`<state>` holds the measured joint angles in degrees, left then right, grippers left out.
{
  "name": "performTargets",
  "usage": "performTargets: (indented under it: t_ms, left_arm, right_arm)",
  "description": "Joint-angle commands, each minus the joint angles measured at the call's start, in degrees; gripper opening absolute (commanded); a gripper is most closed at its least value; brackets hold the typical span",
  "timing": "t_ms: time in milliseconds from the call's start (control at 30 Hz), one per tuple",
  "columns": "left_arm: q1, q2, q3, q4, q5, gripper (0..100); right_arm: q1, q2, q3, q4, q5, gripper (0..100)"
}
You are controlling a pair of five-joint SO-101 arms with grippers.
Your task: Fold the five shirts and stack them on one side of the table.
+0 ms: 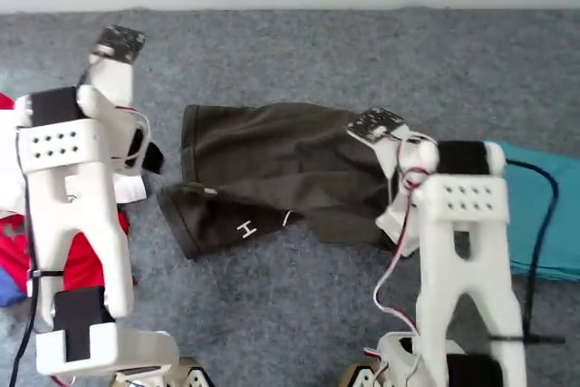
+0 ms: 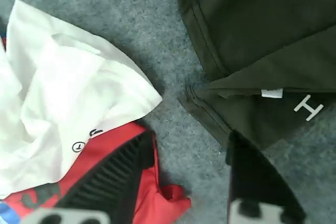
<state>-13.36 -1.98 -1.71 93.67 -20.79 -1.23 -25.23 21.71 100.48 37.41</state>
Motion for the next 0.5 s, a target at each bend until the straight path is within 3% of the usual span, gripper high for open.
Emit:
performTargets:
  t_ms: [0, 233, 467]
  left_arm:
    - [1.85, -1.85, 4.09, -5.1, -1.49, 28]
    - [3.16, 8.35, 6.64, -8.35, -5.19, 29]
    - [2.9, 18.02, 0.75, -6.51, -6.59, 29]
  right_arm:
    - [2.59, -3.74, 1.14, 2.51, 0.88, 0.9]
    - [2.95, -3.74, 1.49, 2.42, 0.79, 0.9]
    - [2.95, -3.74, 1.58, 2.42, 0.79, 0.9]
